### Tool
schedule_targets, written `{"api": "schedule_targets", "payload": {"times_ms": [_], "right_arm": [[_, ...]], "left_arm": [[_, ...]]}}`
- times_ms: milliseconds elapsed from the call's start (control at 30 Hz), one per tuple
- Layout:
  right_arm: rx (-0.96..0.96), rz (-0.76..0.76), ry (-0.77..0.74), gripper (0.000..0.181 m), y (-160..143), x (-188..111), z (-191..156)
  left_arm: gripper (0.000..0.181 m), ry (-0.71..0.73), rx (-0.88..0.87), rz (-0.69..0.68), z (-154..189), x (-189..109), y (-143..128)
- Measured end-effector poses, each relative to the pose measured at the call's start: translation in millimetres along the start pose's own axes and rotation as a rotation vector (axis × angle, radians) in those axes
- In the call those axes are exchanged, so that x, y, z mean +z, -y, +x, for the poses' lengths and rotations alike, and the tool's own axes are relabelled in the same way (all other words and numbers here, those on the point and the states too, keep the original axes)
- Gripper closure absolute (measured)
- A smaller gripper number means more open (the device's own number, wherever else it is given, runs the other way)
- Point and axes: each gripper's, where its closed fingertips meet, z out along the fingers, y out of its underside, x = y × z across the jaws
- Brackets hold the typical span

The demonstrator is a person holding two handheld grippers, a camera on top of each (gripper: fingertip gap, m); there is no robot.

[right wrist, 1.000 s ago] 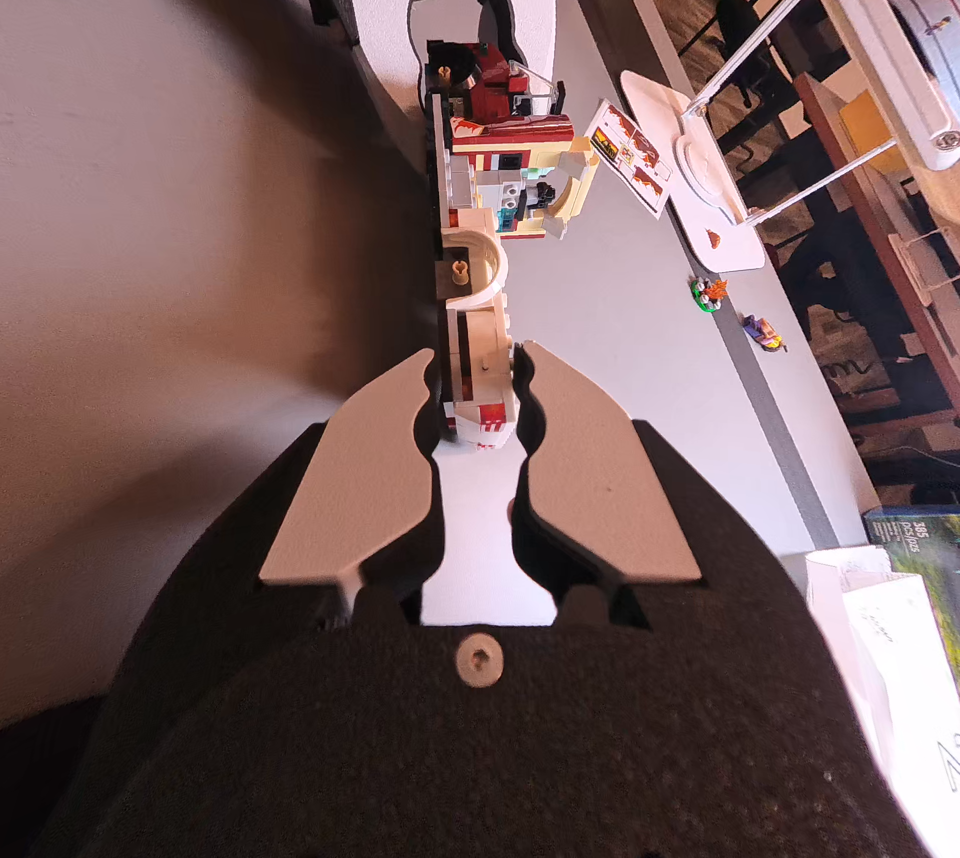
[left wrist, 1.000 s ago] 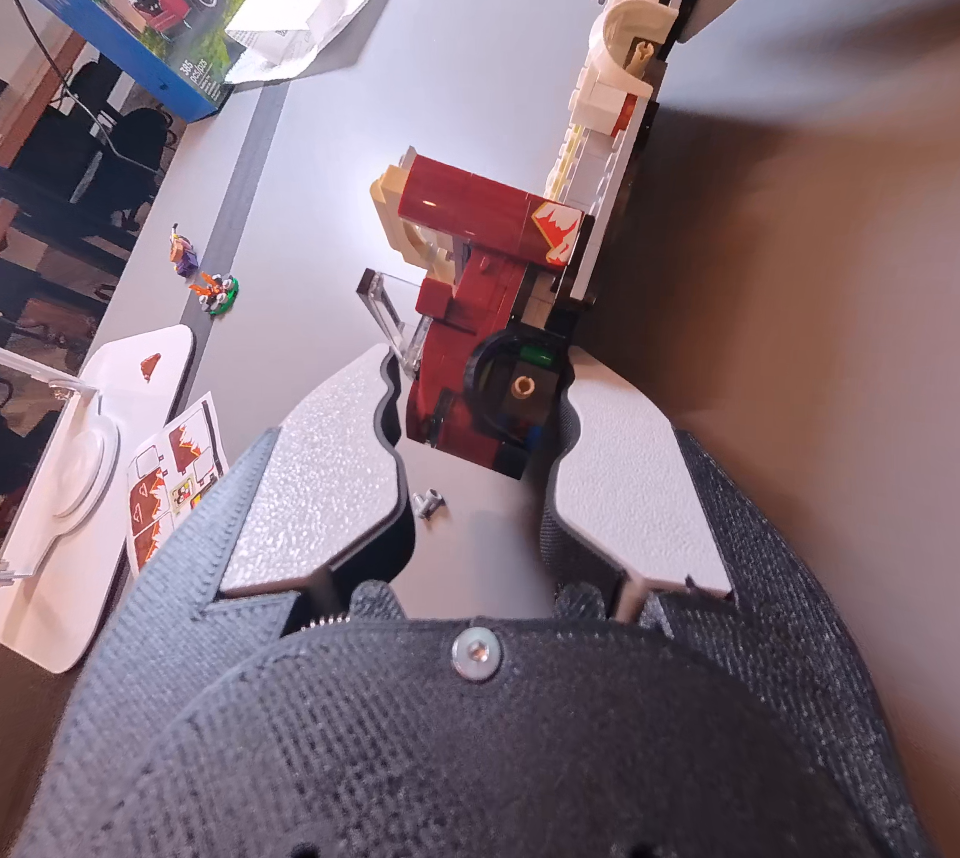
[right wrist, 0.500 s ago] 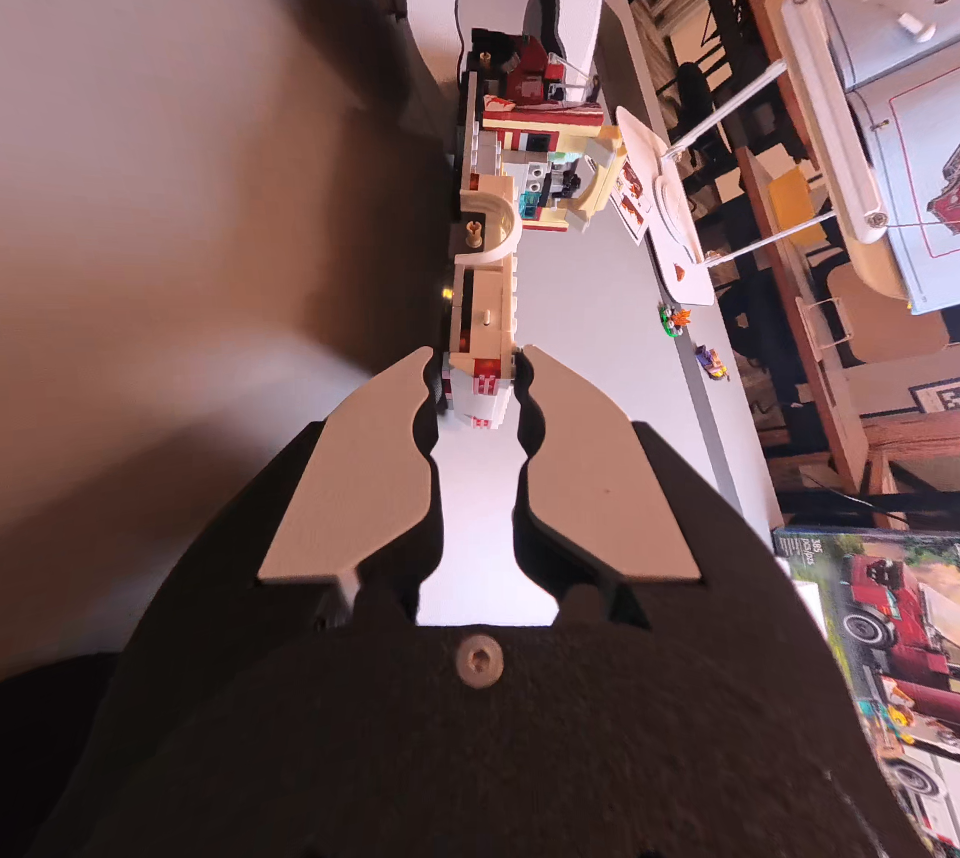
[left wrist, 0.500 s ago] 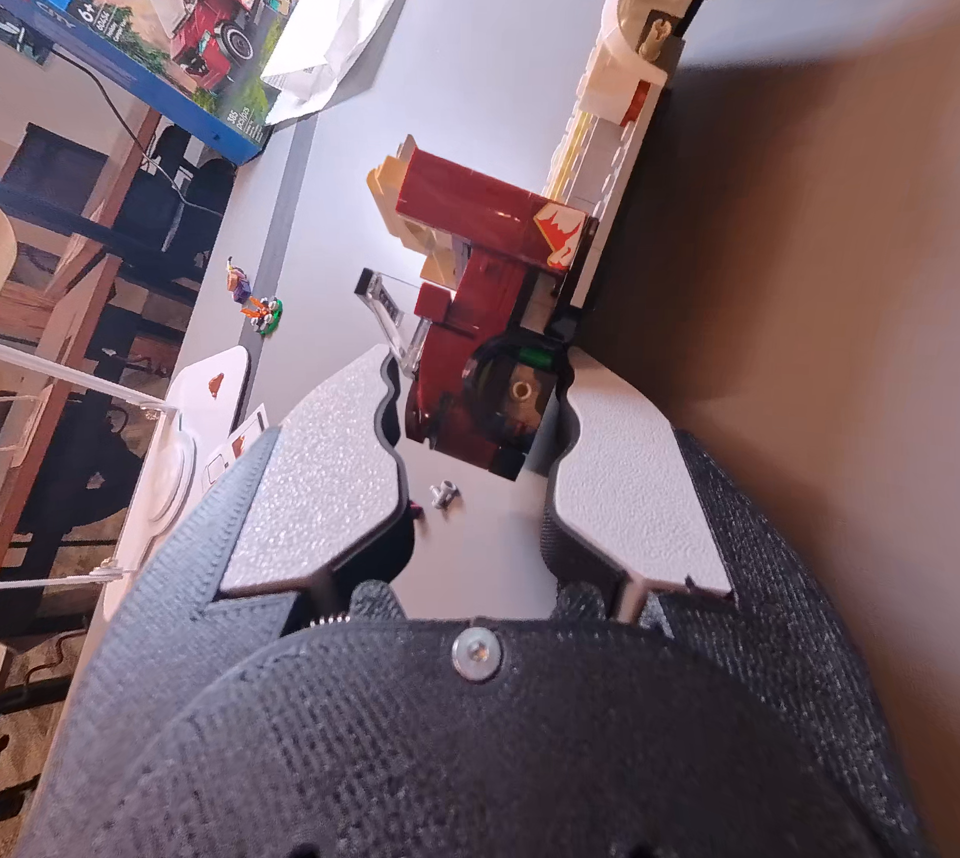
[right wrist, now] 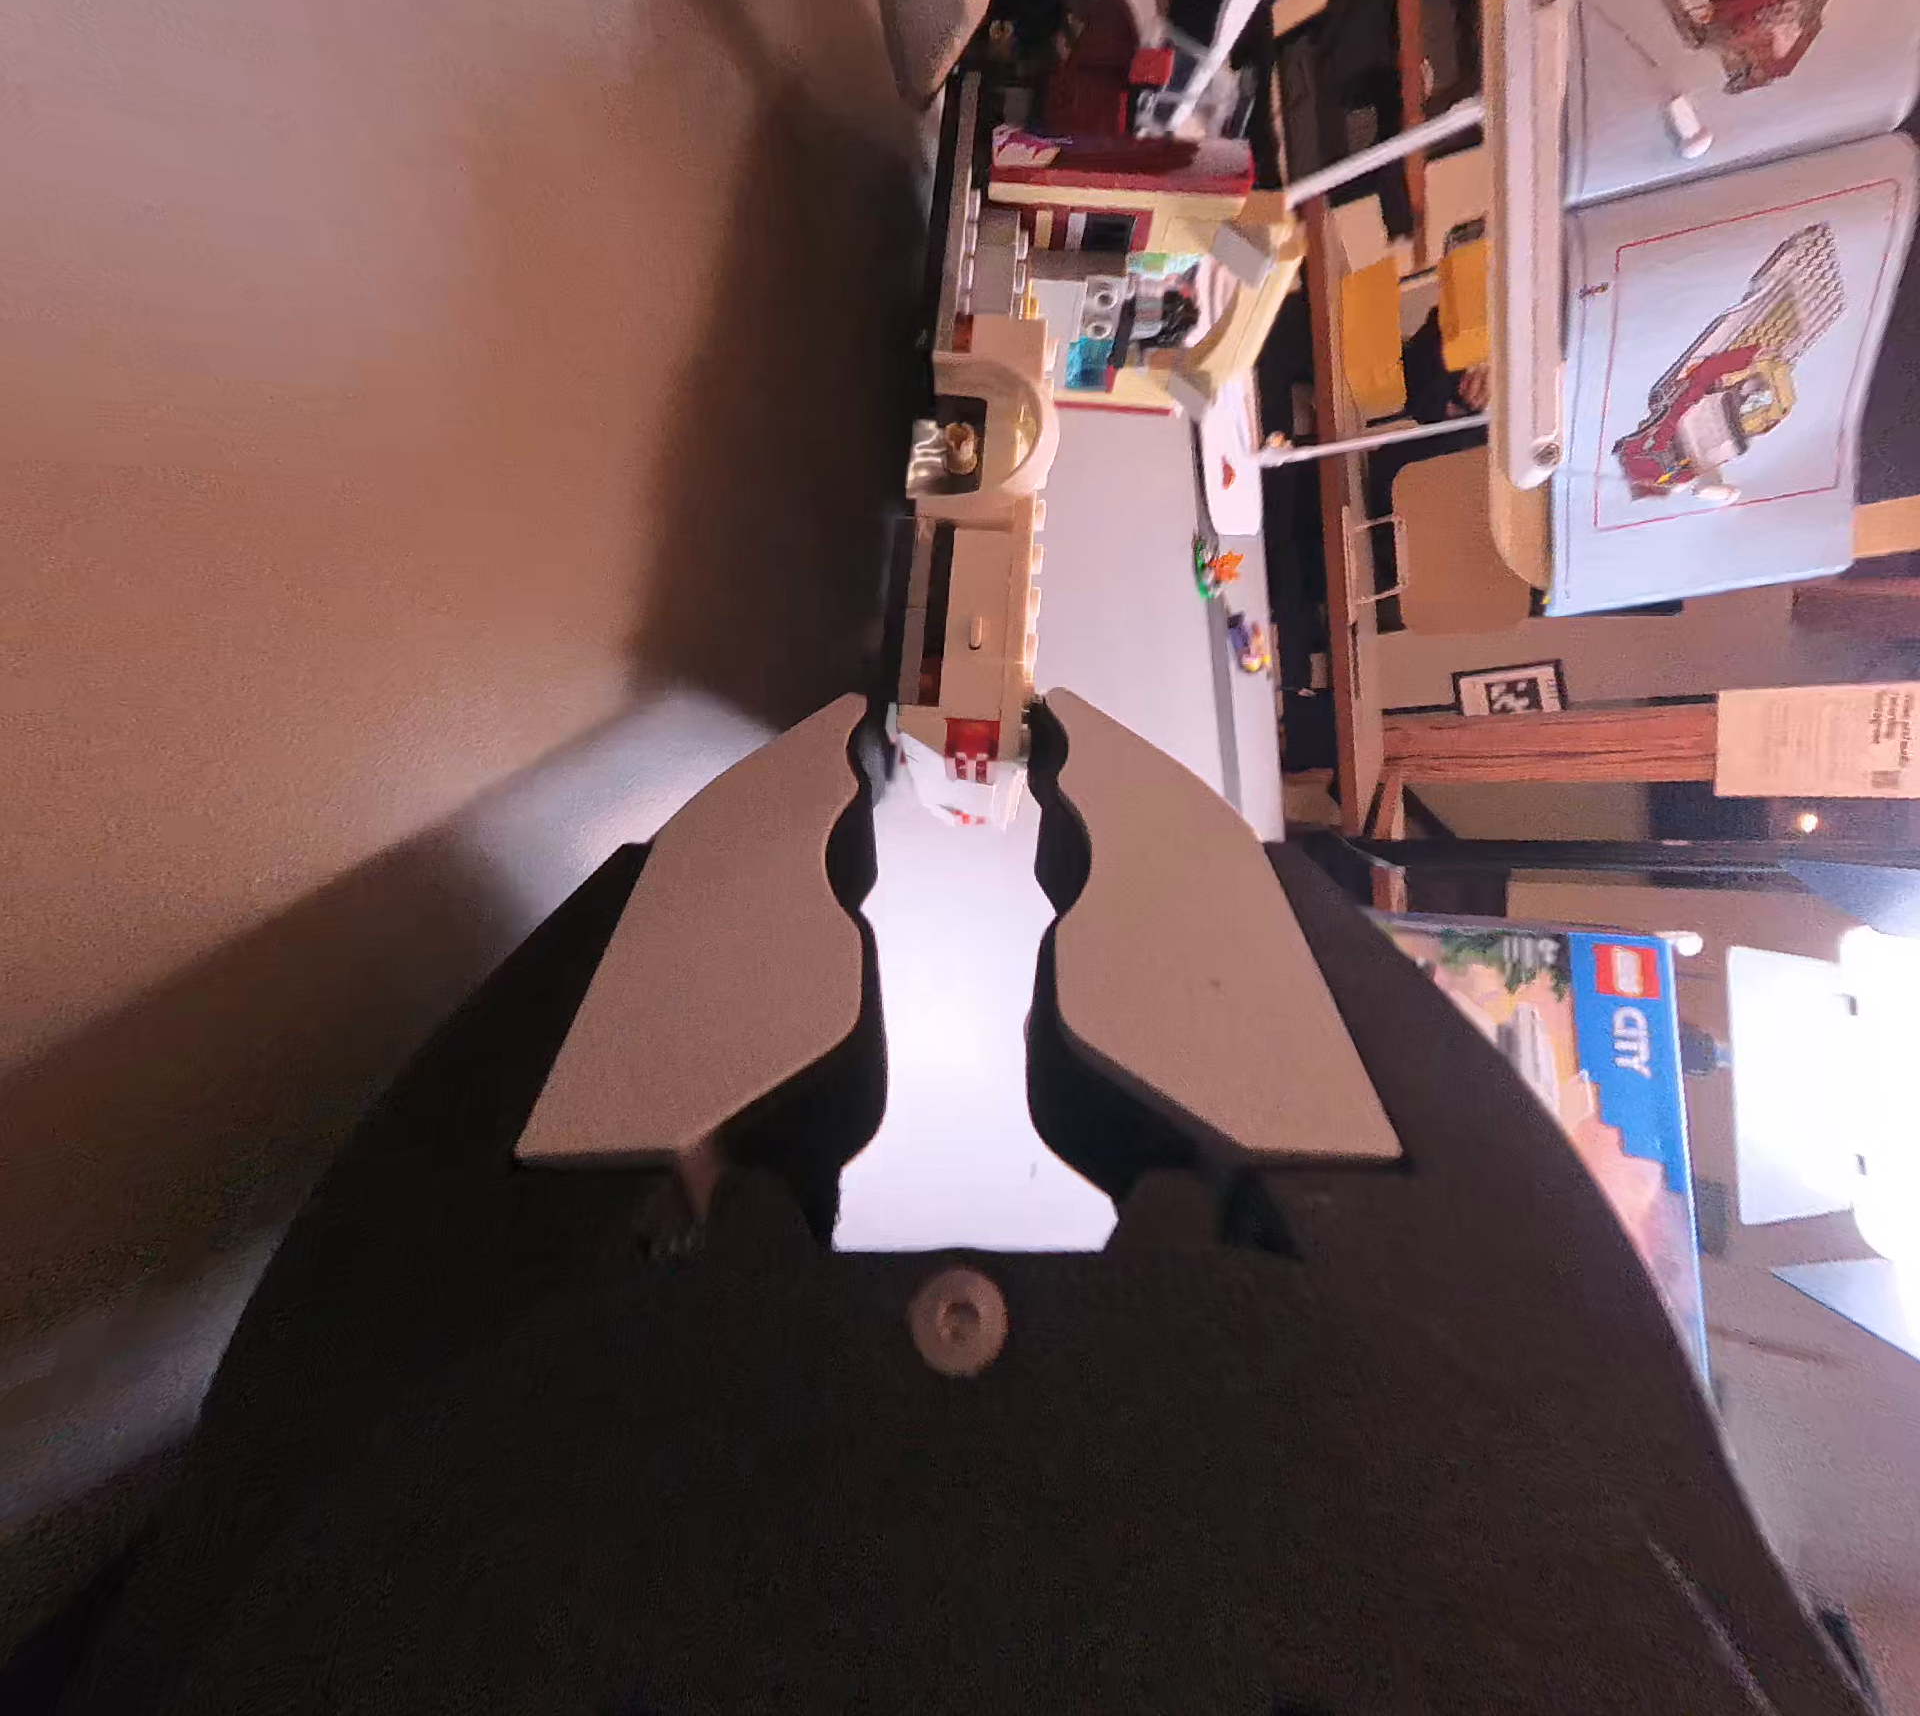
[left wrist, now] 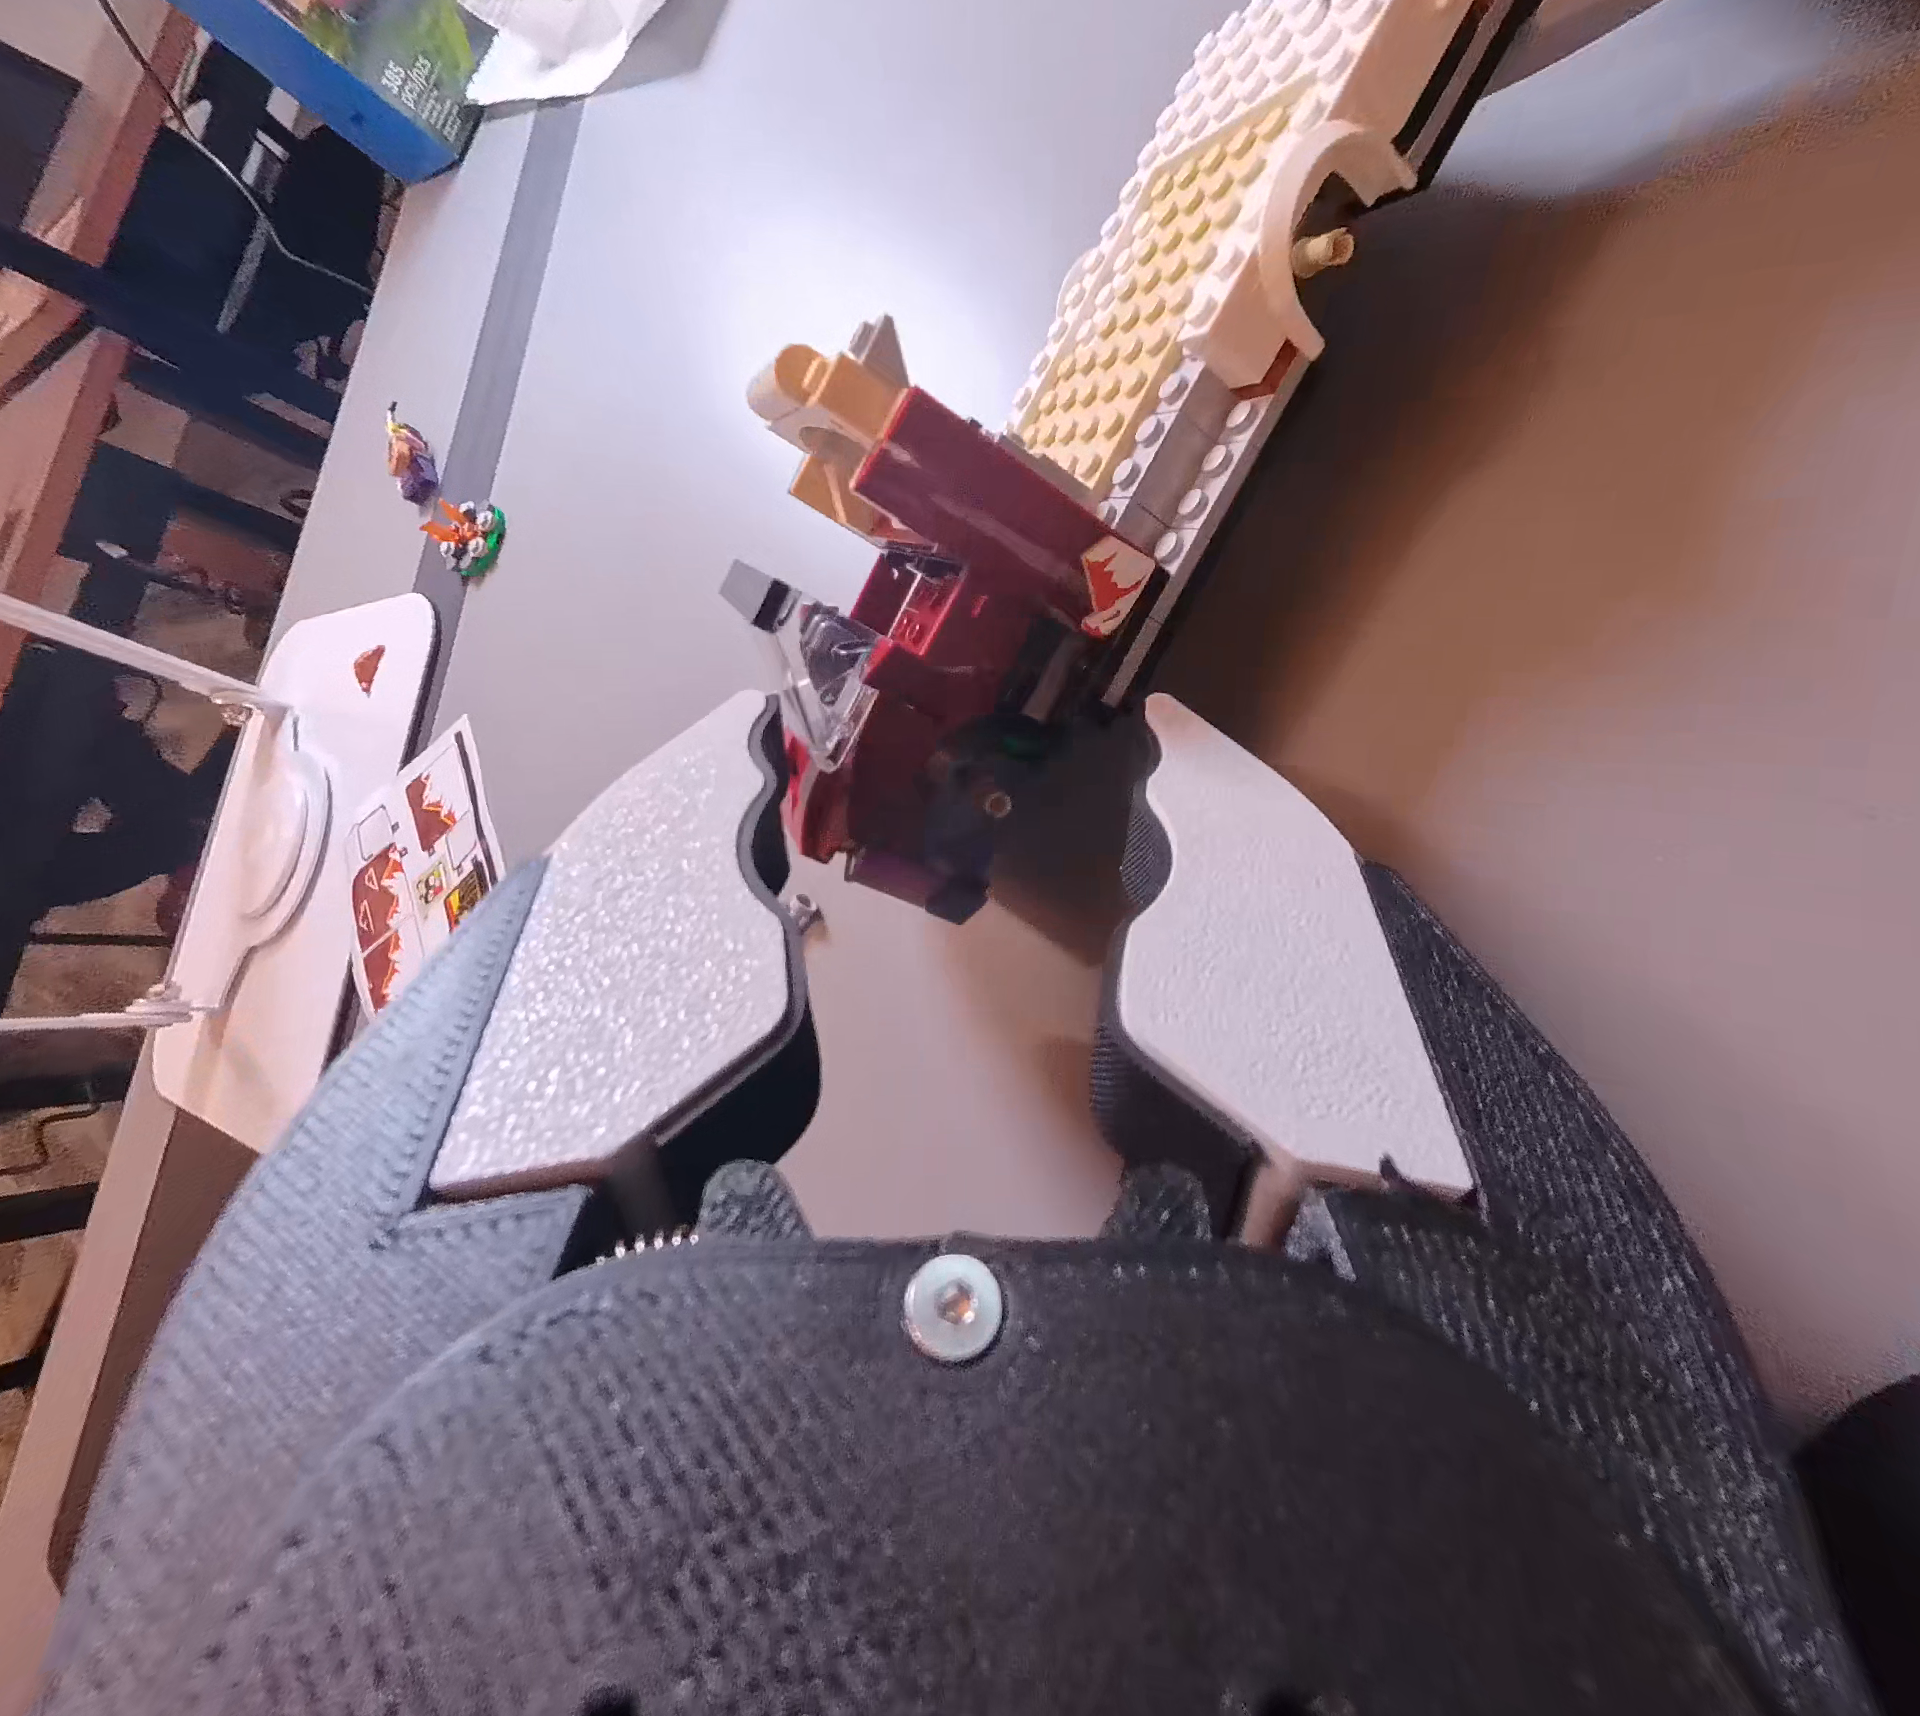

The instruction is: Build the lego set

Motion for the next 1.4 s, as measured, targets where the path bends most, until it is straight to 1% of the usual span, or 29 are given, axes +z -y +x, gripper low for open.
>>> {"api": "schedule_targets", "payload": {"times_ms": [100, 233, 300, 367, 433, 500, 600, 667, 733, 800, 867, 967, 1033, 1100, 1167, 1333, 1400], "right_arm": [[0.02, -0.053, 0.016, 0.153, -4.9, -0.1, -4.0], [0.128, -0.117, 0.126, 0.147, -7.6, -4.5, -18.5], [0.204, -0.11, 0.161, 0.147, -4.8, -9.4, -21.7], [0.287, -0.097, 0.191, 0.145, -2.7, -13.8, -21.7], [0.399, -0.081, 0.226, 0.139, -2.9, -18.0, -18.8], [0.517, -0.063, 0.249, 0.133, -5.8, -22.6, -13.1], [0.63, -0.054, 0.242, 0.131, -14.8, -28.4, -5.6], [0.671, -0.046, 0.235, 0.132, -18.3, -31.5, -4.5], [0.711, -0.024, 0.24, 0.132, -16.5, -34.0, -4.8], [0.733, -0.011, 0.248, 0.132, -13.0, -36.4, -5.0], [0.733, -0.003, 0.246, 0.133, -9.4, -39.7, -4.9], [0.738, 0.012, 0.244, 0.134, -6.3, -46.2, -6.4], [0.75, 0.023, 0.235, 0.136, -6.8, -51.0, -6.5], [0.769, 0.043, 0.224, 0.137, -7.6, -56.7, -5.1], [0.796, 0.068, 0.217, 0.139, -8.0, -62.1, -3.0], [0.834, 0.124, 0.216, 0.141, -5.3, -67.3, 2.5], [0.837, 0.139, 0.221, 0.141, -3.3, -66.7, 3.3]], "left_arm": [[0.119, 0.037, 0.053, -0.017, 0.9, 4.2, -1.0], [0.115, 0.034, 0.088, -0.064, 9.1, 11.5, -9.8], [0.119, 0.039, 0.077, -0.037, 10.7, 10.8, -6.0], [0.118, 0.03, 0.074, -0.043, 10.8, 10.5, -6.8], [0.112, 0.004, 0.069, -0.047, 12.5, 9.0, -6.8], [0.106, -0.042, 0.021, -0.017, 15.1, 5.8, -2.1], [0.102, -0.089, -0.045, 0.023, 11.8, 3.2, 7.4], [0.101, -0.099, 0.004, -0.003, 6.8, 5.8, 12.4], [0.101, -0.174, 0.077, -0.06, 8.8, 11.3, 17.8], [0.1, -0.283, 0.125, -0.13, 11.6, 18.1, 22.7], [0.095, -0.407, 0.139, -0.224, 14.2, 24.2, 22.9], [0.09, -0.575, 0.157, -0.313, 23.4, 30.9, 22.0], [0.09, -0.623, 0.185, -0.342, 27.6, 35.4, 18.4], [0.097, -0.615, 0.192, -0.314, 26.8, 41.0, 19.7], [0.098, -0.617, 0.176, -0.276, 27.2, 42.0, 21.4], [0.097, -0.586, 0.156, -0.199, 27.8, 44.3, 23.9], [0.091, -0.567, 0.172, -0.212, 28.5, 47.0, 20.1]]}}
